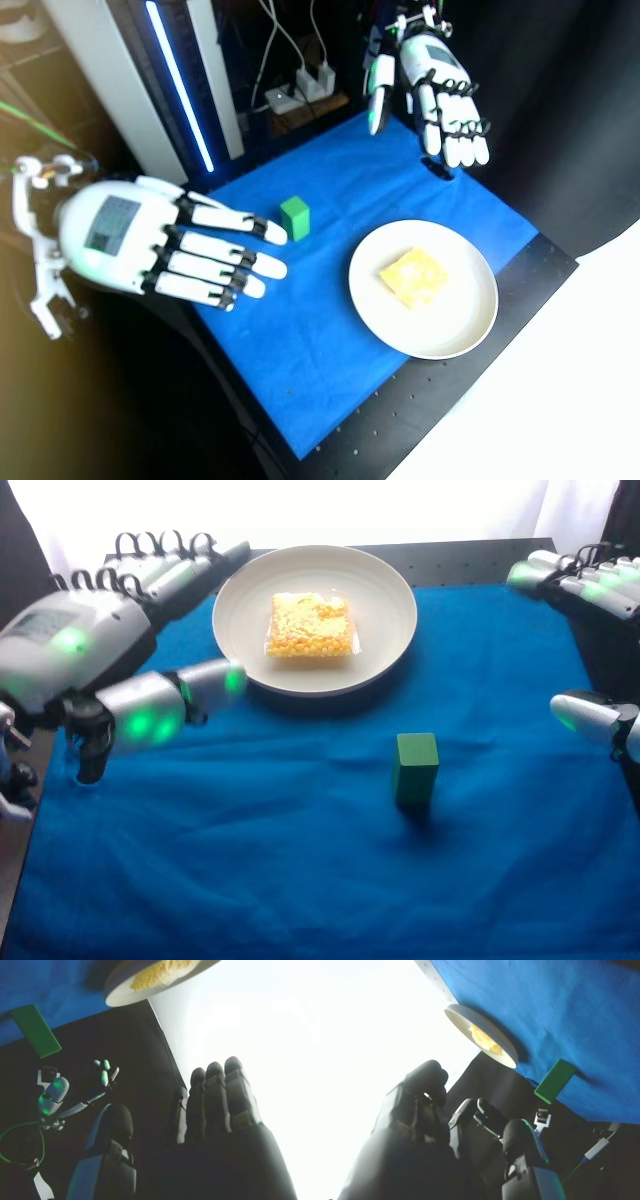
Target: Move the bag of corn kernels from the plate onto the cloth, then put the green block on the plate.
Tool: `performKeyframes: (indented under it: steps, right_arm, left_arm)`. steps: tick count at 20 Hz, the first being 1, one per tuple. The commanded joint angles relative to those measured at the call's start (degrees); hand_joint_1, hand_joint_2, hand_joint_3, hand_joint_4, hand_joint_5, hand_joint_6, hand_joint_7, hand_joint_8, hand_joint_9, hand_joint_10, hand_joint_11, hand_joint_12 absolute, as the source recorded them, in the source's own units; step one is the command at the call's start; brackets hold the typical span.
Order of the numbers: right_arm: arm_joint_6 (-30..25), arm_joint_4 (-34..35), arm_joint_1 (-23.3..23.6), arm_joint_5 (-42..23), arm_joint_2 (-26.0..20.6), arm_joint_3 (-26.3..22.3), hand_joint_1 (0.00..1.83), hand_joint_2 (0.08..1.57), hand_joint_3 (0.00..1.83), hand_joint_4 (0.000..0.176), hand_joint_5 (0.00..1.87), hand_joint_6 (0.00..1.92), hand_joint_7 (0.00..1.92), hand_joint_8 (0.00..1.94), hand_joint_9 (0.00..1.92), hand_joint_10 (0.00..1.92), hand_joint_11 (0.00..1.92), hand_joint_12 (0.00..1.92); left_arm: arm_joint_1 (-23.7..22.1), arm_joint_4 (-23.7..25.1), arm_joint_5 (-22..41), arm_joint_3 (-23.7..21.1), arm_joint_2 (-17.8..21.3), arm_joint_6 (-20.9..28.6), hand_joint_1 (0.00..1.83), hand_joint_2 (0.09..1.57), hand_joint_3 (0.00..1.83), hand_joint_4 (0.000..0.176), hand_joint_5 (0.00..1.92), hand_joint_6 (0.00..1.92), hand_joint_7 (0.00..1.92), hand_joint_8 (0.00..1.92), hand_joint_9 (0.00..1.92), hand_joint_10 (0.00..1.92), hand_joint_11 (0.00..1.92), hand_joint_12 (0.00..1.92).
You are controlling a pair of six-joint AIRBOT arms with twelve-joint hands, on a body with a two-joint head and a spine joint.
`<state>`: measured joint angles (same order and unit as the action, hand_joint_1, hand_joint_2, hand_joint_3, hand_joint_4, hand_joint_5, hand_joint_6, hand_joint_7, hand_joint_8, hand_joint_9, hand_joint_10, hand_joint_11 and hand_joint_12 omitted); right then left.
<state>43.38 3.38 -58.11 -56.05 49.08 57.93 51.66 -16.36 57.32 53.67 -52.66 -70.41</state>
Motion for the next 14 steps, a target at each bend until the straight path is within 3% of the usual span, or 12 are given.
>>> performKeyframes:
  steps: [1, 2, 3, 4, 6, 7, 8, 9, 10, 12, 13, 14]
  right_arm:
    - [-0.50, 0.39, 0.47, -7.50, 0.11, -0.02, 0.55, 1.37, 0.04, 0.000, 0.00, 0.00, 0.00, 0.00, 0.00, 0.00, 0.00, 0.00]
    - [-0.53, 0.31, 0.47, -7.51, 0.11, -0.02, 0.58, 1.37, 0.03, 0.000, 0.00, 0.00, 0.00, 0.00, 0.00, 0.00, 0.00, 0.00]
    - [-0.66, -0.12, 0.46, -7.54, 0.18, -0.10, 0.55, 1.38, 0.03, 0.000, 0.00, 0.00, 0.00, 0.00, 0.00, 0.00, 0.00, 0.00]
    - [-0.79, -0.55, 0.42, -7.55, 0.20, -0.22, 0.52, 1.38, 0.03, 0.000, 0.00, 0.00, 0.00, 0.00, 0.00, 0.00, 0.00, 0.00]
    - [-1.54, -1.39, 0.34, -7.54, 0.26, -0.25, 0.45, 1.39, 0.02, 0.000, 0.00, 0.00, 0.00, 0.00, 0.00, 0.00, 0.00, 0.00]
    - [-1.64, -1.55, 0.34, -7.54, 0.27, -0.25, 0.45, 1.39, 0.02, 0.000, 0.00, 0.00, 0.00, 0.00, 0.00, 0.00, 0.00, 0.00]
    - [-1.70, -1.64, 0.34, -7.55, 0.27, -0.31, 0.45, 1.40, 0.02, 0.000, 0.00, 0.00, 0.00, 0.00, 0.00, 0.00, 0.00, 0.00]
    - [-1.72, -1.66, 0.34, -7.58, 0.27, -0.43, 0.44, 1.39, 0.02, 0.000, 0.00, 0.00, 0.00, 0.00, 0.00, 0.00, 0.00, 0.00]
    - [-1.82, -1.73, 0.24, -7.67, 0.28, -0.52, 0.50, 1.38, 0.01, 0.000, 0.00, 0.00, 0.00, 0.00, 0.00, 0.00, 0.00, 0.00]
    - [-2.56, -2.80, 0.15, -7.82, 0.59, -0.62, 0.62, 1.38, 0.01, 0.000, 0.00, 0.00, 0.00, 0.00, 0.00, 0.00, 0.00, 0.00]
    - [-2.86, -2.96, 0.15, -7.91, 0.69, -0.62, 0.63, 1.37, 0.01, 0.000, 0.00, 0.00, 0.00, 0.00, 0.00, 0.00, 0.00, 0.00]
    - [-3.06, -3.00, 0.13, -8.06, 0.85, -0.62, 0.63, 1.38, 0.01, 0.000, 0.00, 0.00, 0.00, 0.00, 0.00, 0.00, 0.00, 0.00]
  left_arm:
    - [-1.36, 0.98, 6.78, 0.53, -0.52, 0.32, 0.03, 1.41, 0.01, 0.093, 0.00, 0.00, 0.00, 0.00, 0.00, 0.00, 0.01, 0.01]
    - [-1.59, 1.02, 6.65, 0.71, -0.66, 0.32, 0.03, 1.42, 0.01, 0.081, 0.00, 0.00, 0.00, 0.00, 0.00, 0.00, 0.01, 0.01]
    - [-2.95, 1.18, 5.32, 1.75, -1.42, 0.32, 0.09, 1.41, 0.00, 0.091, 0.00, 0.00, 0.00, 0.00, 0.00, 0.00, 0.00, 0.00]
    - [-3.87, 1.21, 4.35, 2.54, -2.00, 0.31, 0.13, 1.41, 0.00, 0.091, 0.00, 0.00, 0.00, 0.00, 0.00, 0.00, 0.00, 0.00]
    - [-5.71, 1.01, 2.09, 4.30, -3.24, 0.32, 0.27, 1.42, 0.00, 0.054, 0.00, 0.00, 0.00, 0.00, 0.00, 0.00, 0.04, 0.03]
    - [-6.48, 0.89, 0.84, 5.06, -3.71, 0.32, 0.31, 1.42, 0.00, 0.021, 0.00, 0.00, 0.00, 0.00, 0.00, 0.00, 0.01, 0.42]
    - [-8.48, 1.06, -2.45, 6.87, -4.86, 0.30, 0.31, 1.42, 0.00, 0.027, 0.00, 0.00, 0.00, 0.00, 0.00, 0.00, 0.00, 0.60]
    - [-10.50, 1.69, -6.36, 8.80, -6.21, 0.29, 0.33, 1.41, 0.00, 0.049, 0.01, 0.00, 0.00, 0.00, 0.00, 0.00, 0.00, 0.74]
    - [-12.27, 1.96, -9.62, 10.52, -7.55, -0.05, 0.34, 1.40, 0.00, 0.066, 0.00, 0.00, 0.00, 0.00, 0.00, 0.00, 0.00, 0.65]
    - [-17.45, 1.87, -18.94, 15.53, -11.48, -3.06, 0.40, 1.40, 0.00, 0.017, 0.00, 0.00, 0.00, 0.00, 0.00, 0.00, 0.00, 0.32]
    - [-19.01, 1.93, -22.25, 17.10, -12.66, -3.93, 0.45, 1.37, 0.00, 0.031, 0.03, 0.01, 0.00, 0.00, 0.00, 0.00, 0.00, 0.46]
    - [-20.48, 1.93, -25.93, 18.79, -13.97, -5.25, 0.49, 1.35, 0.00, 0.035, 0.05, 0.02, 0.02, 0.01, 0.02, 0.01, 0.00, 0.85]
